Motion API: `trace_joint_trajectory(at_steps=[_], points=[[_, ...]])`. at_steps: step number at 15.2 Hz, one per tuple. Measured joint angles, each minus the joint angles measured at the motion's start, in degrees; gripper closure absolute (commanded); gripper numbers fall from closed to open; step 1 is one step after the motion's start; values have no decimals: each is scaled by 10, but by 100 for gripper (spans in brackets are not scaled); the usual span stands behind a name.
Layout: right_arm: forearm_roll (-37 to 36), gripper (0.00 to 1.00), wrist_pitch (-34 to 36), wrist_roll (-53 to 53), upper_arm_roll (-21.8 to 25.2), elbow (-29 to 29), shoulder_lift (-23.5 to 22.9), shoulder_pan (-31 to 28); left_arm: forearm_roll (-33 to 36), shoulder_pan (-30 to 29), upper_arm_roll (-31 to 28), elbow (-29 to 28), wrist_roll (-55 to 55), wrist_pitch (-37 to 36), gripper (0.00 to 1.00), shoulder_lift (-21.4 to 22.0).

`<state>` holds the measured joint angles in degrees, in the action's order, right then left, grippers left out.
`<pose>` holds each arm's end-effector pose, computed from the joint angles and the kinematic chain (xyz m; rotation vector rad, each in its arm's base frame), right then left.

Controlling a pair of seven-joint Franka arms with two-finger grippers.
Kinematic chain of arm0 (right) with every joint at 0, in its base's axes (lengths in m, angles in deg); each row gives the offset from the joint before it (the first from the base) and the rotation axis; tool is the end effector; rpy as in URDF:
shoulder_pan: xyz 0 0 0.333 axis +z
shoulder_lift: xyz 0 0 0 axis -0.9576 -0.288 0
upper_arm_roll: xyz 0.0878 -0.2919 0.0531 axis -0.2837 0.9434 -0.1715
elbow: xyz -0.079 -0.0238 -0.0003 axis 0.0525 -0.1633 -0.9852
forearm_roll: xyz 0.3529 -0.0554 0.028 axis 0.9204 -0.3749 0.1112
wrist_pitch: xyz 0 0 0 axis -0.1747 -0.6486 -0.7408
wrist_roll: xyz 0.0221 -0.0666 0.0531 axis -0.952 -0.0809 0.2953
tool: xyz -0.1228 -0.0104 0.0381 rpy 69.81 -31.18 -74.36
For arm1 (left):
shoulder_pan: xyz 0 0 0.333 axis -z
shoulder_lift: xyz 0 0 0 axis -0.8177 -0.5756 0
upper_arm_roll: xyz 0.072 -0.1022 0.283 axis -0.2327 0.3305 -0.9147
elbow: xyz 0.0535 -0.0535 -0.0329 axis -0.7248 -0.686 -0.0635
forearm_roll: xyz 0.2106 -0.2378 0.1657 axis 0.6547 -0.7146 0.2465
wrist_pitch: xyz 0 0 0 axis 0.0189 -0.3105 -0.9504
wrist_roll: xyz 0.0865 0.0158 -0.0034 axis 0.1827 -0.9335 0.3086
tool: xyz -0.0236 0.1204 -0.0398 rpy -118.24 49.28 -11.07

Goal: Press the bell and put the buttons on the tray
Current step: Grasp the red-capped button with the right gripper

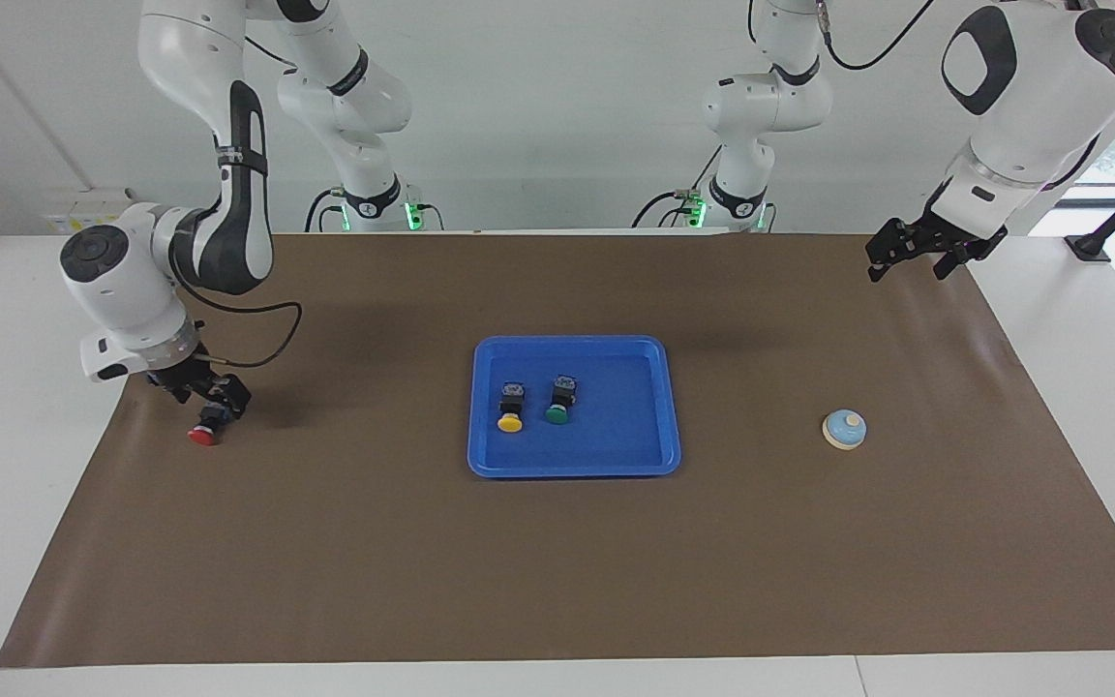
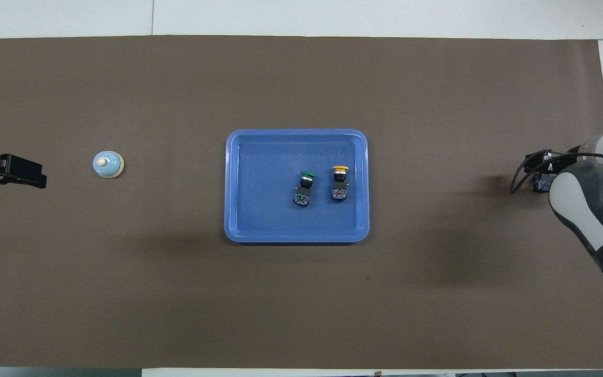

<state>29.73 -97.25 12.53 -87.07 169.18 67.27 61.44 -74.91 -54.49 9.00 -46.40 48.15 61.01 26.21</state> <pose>0.5384 -0.1421 0.3213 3.0343 -0.4708 0.0321 0.5020 -0.0027 0.5543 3.1371 -0.0726 -0.1306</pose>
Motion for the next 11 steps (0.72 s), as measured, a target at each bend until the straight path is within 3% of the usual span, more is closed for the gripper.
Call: trace_joint_trajectory(at_steps=[6, 8, 11], points=[[0, 2, -64, -25, 0, 42, -1, -27, 0, 0, 0, 0, 0, 0, 0, 0], [0, 21, -81, -25, 0, 50, -7, -27, 0, 0, 0, 0, 0, 0, 0, 0], [0, 69, -83, -25, -1, 51, -14, -27, 0, 0, 0, 0, 0, 0, 0, 0]])
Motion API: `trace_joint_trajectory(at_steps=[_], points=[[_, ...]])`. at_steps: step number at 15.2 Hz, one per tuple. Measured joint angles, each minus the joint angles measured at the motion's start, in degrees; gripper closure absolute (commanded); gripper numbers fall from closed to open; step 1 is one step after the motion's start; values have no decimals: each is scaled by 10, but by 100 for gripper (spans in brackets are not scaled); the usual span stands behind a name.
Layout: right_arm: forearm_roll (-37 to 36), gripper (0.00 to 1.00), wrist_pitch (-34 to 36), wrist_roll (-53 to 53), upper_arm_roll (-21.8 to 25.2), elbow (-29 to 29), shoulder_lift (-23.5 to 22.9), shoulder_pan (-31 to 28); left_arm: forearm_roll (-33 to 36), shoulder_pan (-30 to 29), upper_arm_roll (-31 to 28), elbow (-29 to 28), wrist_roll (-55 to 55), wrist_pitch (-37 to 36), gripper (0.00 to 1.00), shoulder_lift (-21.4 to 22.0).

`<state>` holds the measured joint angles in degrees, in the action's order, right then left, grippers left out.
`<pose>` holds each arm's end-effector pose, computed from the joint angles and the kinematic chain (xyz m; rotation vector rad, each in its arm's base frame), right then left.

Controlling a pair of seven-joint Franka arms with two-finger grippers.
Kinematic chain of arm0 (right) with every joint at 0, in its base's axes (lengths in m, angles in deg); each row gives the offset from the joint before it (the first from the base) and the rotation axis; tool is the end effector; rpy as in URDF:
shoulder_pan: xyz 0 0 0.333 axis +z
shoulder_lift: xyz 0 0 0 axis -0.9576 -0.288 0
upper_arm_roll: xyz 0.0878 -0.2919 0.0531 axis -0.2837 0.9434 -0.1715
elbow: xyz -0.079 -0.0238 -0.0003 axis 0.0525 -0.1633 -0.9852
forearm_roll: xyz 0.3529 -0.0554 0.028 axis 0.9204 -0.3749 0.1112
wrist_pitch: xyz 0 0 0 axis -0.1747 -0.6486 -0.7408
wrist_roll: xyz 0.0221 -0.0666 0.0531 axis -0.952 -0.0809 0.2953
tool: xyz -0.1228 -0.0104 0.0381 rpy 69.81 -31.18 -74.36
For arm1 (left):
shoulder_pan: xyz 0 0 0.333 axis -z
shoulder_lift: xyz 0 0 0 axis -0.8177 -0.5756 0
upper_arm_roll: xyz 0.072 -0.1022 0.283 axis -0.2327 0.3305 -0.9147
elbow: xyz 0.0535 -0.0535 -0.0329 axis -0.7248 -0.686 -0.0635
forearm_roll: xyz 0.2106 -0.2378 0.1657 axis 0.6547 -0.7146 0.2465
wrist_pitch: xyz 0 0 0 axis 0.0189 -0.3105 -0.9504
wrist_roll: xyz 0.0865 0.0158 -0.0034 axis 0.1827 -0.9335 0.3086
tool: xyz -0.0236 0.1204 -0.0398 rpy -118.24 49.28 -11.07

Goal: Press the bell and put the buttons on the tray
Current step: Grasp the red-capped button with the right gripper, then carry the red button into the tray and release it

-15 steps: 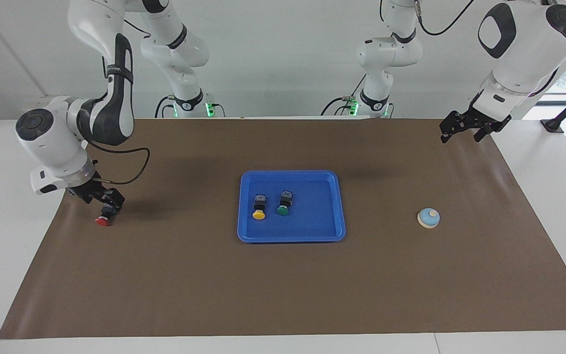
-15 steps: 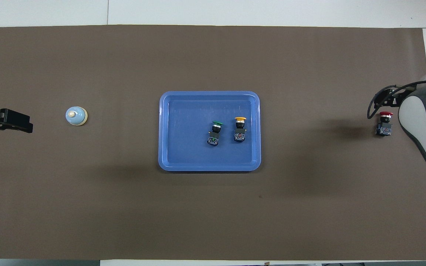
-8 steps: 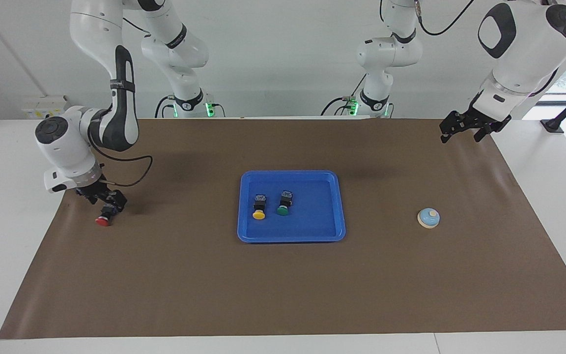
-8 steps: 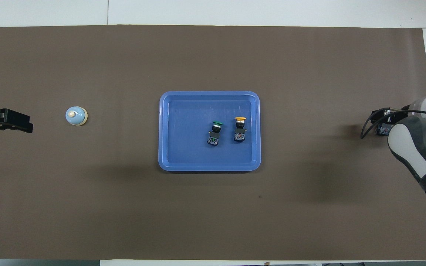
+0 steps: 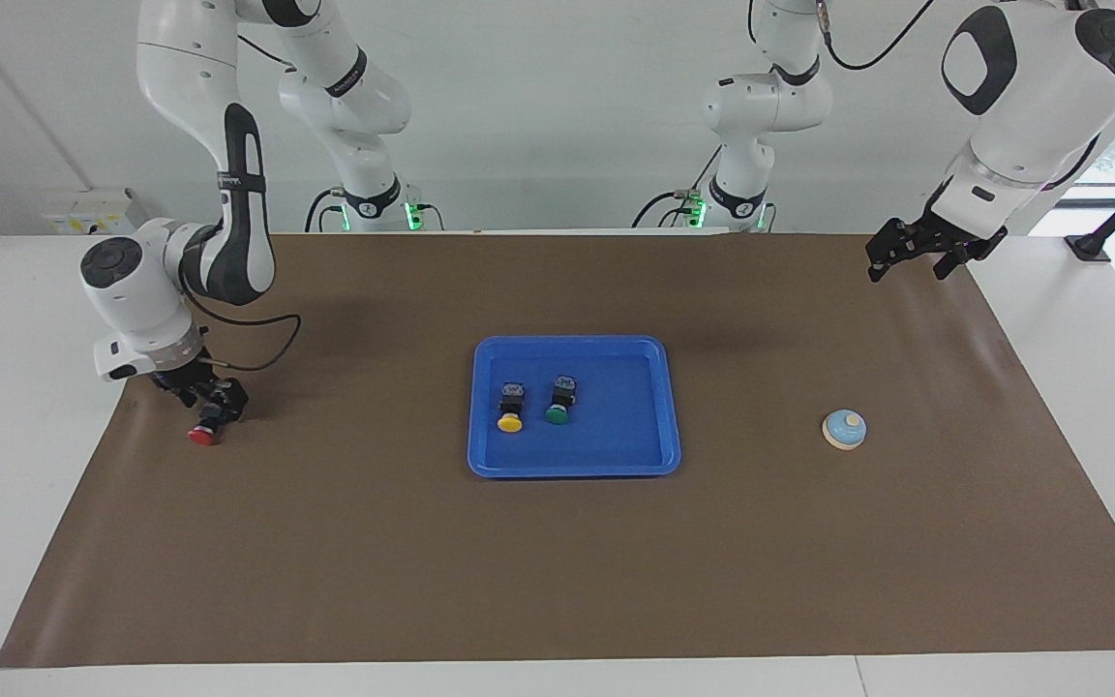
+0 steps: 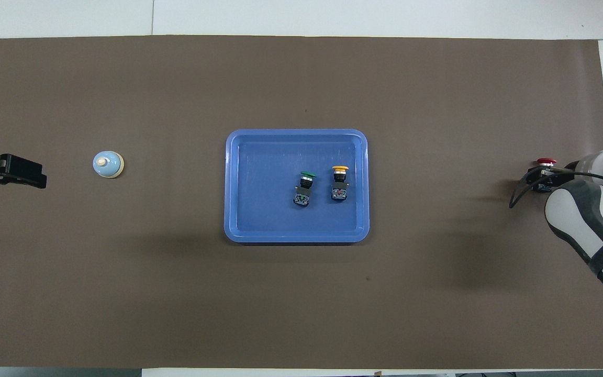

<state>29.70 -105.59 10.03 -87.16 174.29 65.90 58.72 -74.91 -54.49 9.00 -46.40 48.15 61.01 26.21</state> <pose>0.5219 -0.1623 0.2860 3.0364 -0.4623 0.0777 0.5020 -0.0027 0.5543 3.1371 -0.0726 -0.1306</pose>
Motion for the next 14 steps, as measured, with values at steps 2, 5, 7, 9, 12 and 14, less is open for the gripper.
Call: trace_joint_trajectory(at_steps=[2, 5, 7, 9, 12, 14], points=[[0, 100, 0, 0, -1, 0, 0, 0, 0, 0, 0, 0, 0, 0, 0, 0], [0, 100, 0, -8, -2, 0, 0, 0, 0, 0, 0, 0, 0, 0, 0, 0], [0, 100, 0, -9, -6, -1, 0, 3, 0, 0, 0, 0, 0, 0, 0, 0], [0, 100, 11, -9, -10, -7, 1, 14, 0, 0, 0, 0, 0, 0, 0, 0], [0, 100, 100, 21, -14, -57, 11, 66, 0, 0, 0, 0, 0, 0, 0, 0], [1, 100, 178, 81, -16, -112, 17, 124, 0, 0, 0, 0, 0, 0, 0, 0]])
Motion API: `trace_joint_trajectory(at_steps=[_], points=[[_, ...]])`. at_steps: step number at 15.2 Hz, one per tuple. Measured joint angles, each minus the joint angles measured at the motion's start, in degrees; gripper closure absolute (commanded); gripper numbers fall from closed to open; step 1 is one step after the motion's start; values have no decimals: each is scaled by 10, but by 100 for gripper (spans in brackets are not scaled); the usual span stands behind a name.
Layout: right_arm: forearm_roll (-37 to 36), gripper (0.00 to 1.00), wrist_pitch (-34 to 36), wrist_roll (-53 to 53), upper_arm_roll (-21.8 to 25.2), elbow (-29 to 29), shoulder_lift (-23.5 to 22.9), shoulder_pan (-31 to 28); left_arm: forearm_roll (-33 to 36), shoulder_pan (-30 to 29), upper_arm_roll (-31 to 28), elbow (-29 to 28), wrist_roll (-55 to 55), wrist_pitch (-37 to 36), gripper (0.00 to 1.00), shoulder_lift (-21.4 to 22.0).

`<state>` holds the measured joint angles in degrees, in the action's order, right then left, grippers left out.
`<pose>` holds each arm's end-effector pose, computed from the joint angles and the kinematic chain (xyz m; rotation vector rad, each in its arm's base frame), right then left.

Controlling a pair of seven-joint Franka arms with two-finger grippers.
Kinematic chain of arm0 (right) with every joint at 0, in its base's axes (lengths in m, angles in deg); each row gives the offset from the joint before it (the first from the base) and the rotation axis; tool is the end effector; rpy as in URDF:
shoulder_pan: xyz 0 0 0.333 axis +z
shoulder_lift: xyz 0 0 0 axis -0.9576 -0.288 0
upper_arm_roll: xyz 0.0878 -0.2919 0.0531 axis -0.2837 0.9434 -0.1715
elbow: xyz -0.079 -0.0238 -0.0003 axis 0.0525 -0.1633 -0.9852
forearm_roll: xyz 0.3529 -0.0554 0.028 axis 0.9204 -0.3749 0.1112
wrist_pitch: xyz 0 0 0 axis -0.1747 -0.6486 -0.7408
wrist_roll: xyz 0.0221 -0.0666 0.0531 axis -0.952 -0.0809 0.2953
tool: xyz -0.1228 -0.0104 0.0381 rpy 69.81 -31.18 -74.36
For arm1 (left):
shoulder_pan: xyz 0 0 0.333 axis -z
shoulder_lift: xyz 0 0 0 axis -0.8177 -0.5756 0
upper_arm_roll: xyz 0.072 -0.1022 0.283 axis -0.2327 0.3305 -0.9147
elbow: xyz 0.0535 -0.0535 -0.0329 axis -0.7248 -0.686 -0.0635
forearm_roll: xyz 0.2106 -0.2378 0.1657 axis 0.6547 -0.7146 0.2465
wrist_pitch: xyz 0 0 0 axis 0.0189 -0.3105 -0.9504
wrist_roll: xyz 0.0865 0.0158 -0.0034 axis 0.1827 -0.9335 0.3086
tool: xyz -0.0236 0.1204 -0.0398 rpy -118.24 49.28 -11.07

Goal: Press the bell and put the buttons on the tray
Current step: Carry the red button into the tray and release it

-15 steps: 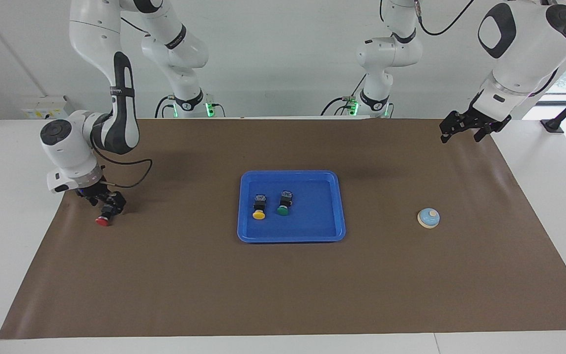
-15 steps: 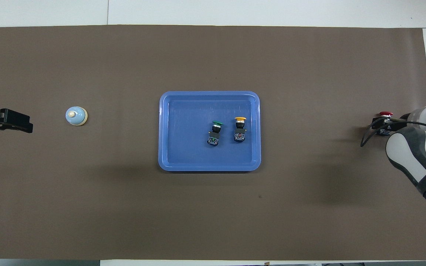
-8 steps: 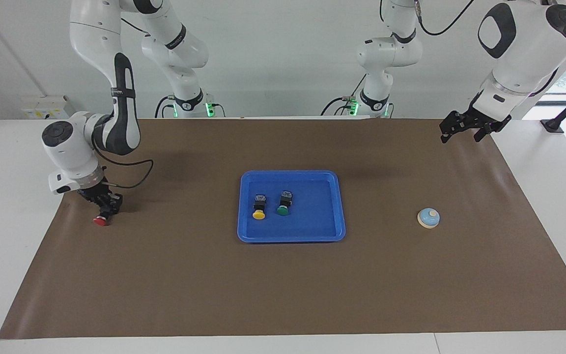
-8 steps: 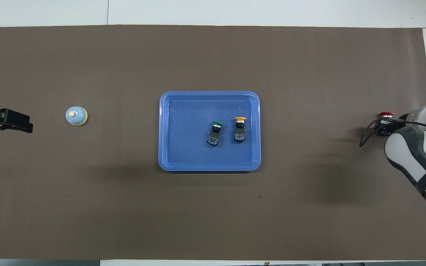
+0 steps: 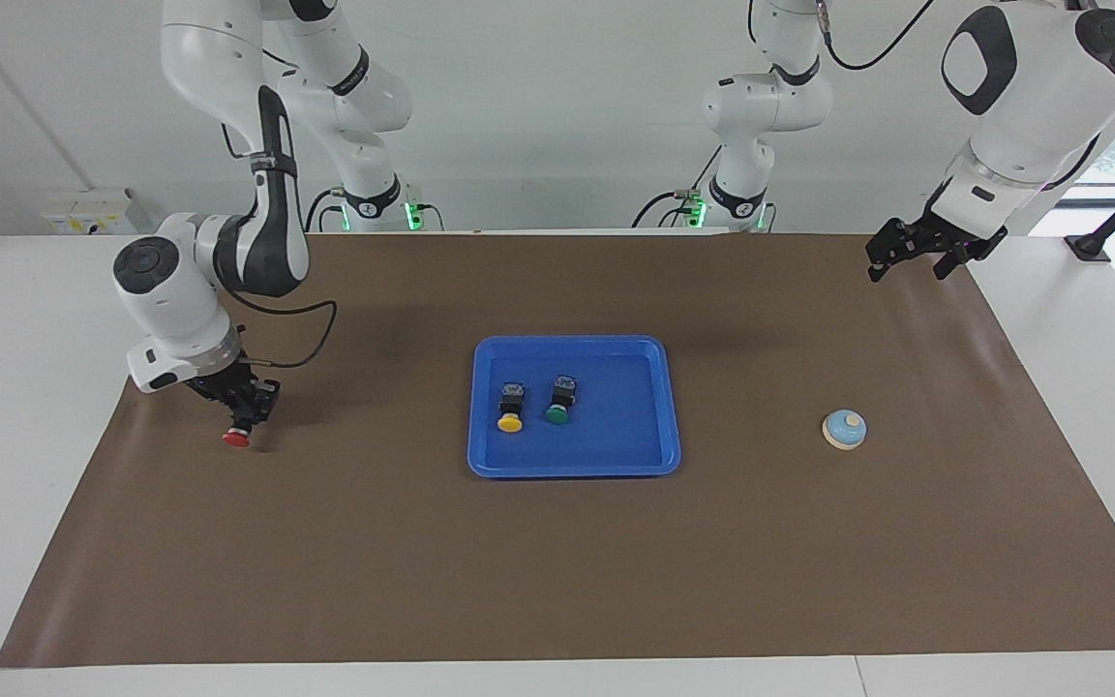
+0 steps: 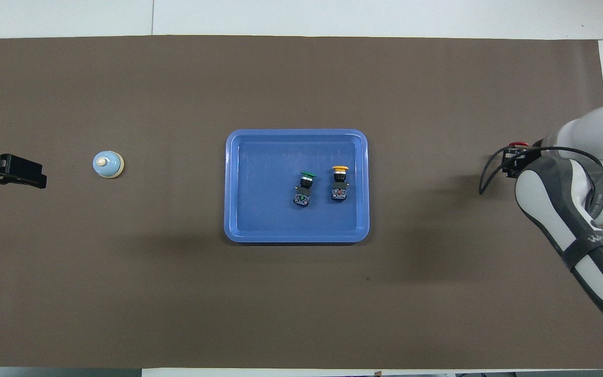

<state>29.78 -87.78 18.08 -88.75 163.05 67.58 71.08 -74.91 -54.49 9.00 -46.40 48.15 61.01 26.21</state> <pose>0.5642 -0.0363 0.3539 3.0530 -0.3329 -0.0334 0.5020 -0.0027 0.5543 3.1371 -0.0726 -0.1306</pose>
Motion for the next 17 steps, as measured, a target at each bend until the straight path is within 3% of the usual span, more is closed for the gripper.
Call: trace_joint_trajectory(at_steps=[3, 11, 17], points=[[9, 100, 67, 101, -3, -59, 2, 97, 0, 0, 0, 0, 0, 0, 0, 0], [94, 100, 79, 205, -7, -102, -13, 310, 0, 0, 0, 0, 0, 0, 0, 0], [94, 100, 76, 290, -6, -212, -124, 392, 0, 0, 0, 0, 0, 0, 0, 0]])
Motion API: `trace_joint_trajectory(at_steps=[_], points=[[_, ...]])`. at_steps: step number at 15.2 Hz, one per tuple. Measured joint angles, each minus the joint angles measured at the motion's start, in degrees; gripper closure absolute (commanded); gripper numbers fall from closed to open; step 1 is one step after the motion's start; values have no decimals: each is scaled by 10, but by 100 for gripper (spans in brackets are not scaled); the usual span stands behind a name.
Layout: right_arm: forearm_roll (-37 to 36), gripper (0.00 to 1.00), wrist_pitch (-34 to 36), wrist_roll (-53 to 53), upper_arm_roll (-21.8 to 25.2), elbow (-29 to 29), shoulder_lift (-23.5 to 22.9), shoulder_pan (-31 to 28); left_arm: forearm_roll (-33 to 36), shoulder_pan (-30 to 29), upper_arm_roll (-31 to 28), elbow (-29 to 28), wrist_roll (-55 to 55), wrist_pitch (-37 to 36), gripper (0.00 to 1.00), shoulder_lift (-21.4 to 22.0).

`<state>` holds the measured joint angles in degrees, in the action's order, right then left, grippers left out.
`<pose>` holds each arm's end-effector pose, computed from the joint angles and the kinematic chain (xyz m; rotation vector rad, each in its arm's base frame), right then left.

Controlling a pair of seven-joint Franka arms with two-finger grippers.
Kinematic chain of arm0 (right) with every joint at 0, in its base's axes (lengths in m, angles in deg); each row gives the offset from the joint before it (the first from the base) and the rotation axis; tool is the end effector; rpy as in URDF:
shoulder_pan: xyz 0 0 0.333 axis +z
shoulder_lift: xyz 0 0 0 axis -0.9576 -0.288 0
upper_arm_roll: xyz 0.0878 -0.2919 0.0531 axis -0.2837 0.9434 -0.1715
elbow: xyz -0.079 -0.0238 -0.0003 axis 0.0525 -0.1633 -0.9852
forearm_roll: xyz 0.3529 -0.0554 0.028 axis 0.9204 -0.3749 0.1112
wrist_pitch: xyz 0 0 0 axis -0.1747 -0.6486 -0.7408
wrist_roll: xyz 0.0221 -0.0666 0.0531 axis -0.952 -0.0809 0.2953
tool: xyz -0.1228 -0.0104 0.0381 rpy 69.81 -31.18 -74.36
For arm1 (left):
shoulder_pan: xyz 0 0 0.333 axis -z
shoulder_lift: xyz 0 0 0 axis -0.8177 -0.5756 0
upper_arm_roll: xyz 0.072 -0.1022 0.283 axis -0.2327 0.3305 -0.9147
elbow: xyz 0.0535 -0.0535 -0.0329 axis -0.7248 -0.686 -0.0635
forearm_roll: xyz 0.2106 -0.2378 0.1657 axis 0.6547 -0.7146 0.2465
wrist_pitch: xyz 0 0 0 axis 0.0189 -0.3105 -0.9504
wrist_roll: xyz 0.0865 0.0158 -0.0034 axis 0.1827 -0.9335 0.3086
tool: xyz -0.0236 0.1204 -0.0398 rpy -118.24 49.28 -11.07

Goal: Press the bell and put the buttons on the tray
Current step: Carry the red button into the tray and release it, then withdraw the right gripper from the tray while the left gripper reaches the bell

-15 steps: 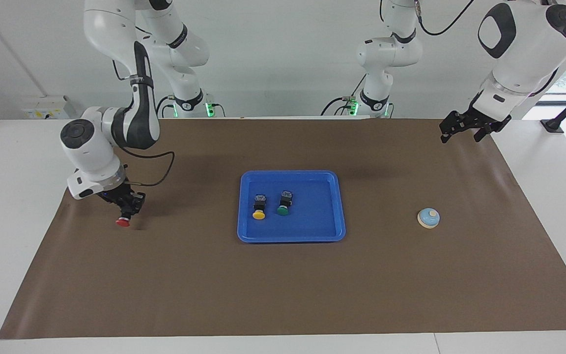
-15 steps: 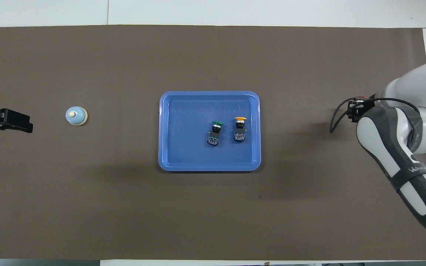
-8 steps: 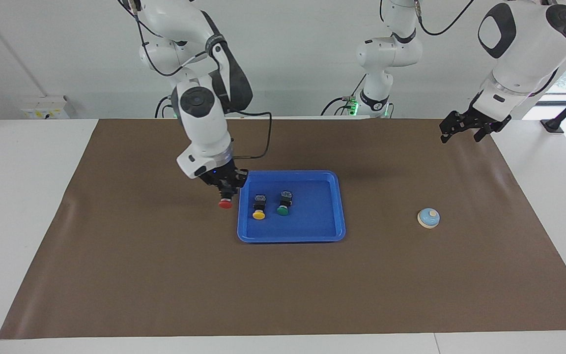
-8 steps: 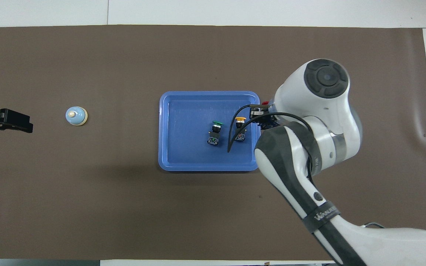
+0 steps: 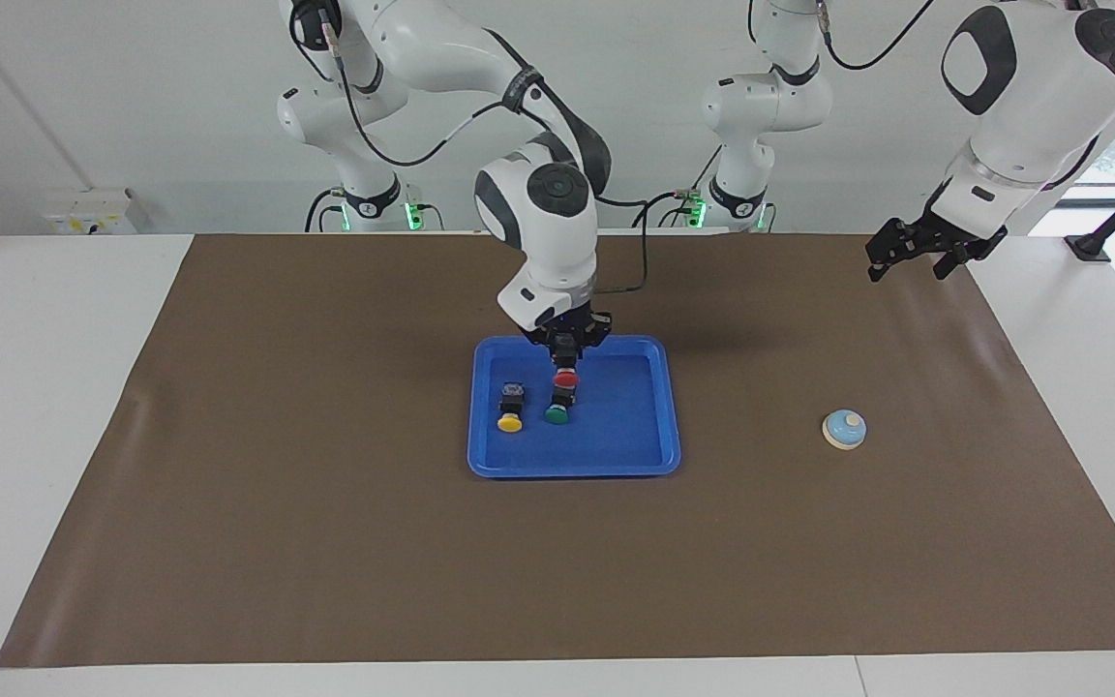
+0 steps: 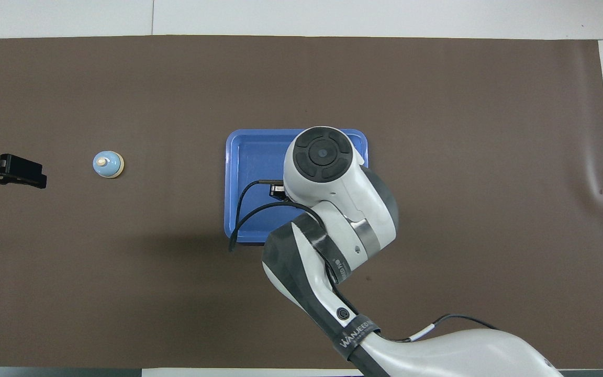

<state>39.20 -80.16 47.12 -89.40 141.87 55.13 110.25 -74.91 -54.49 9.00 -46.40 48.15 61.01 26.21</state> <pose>0.5111 0.3883 0.3692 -3.0822 0.1705 0.0810 0.5020 -0.0027 0.5543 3.1371 -0.0726 -0.1306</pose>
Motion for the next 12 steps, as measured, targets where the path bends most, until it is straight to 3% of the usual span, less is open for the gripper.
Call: trace_joint_trajectory(at_steps=[4, 12], points=[[0, 100, -13, 0, 0, -57, -54, 15, 0, 0, 0, 0, 0, 0, 0, 0], [0, 100, -69, 0, 1, -55, -104, 35, 0, 0, 0, 0, 0, 0, 0, 0]])
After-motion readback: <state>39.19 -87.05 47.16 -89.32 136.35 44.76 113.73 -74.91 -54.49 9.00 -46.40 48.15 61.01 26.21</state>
